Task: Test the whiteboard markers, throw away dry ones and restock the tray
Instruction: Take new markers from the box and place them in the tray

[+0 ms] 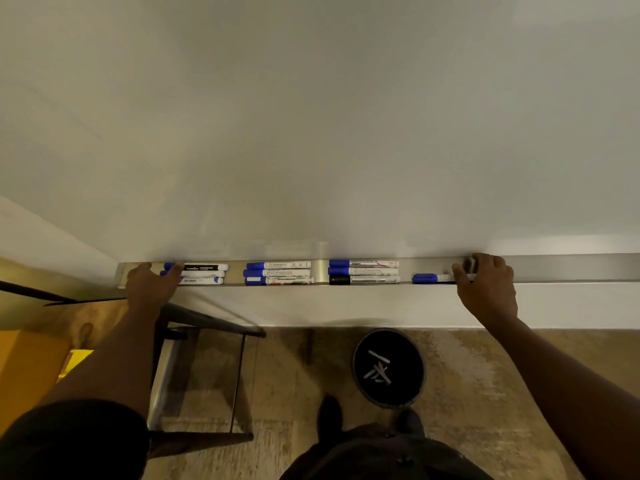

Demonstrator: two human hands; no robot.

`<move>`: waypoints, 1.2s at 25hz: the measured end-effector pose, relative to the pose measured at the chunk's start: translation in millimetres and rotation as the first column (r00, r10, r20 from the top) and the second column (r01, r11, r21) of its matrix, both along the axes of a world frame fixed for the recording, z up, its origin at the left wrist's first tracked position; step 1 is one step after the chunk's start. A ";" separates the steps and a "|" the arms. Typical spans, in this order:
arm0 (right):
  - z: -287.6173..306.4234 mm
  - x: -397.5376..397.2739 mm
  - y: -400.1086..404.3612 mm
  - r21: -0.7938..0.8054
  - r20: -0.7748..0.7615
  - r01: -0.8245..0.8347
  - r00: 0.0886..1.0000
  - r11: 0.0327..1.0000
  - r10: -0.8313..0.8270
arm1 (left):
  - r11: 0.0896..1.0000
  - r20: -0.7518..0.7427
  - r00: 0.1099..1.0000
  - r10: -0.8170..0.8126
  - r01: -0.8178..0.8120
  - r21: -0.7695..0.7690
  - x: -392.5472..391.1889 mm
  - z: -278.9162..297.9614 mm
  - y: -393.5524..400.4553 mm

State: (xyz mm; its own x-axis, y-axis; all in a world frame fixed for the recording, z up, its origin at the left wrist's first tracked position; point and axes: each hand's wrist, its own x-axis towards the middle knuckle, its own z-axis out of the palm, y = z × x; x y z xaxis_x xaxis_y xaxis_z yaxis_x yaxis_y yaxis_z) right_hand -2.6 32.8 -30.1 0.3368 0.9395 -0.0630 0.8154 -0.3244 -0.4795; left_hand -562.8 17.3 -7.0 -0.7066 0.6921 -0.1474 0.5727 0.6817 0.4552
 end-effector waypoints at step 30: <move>8.0 62.3 7.0 -0.006 -0.023 -0.103 0.994 0.995 0.103 | 0.964 -0.022 0.966 -0.256 0.257 0.065 151.8 -26.0 7.5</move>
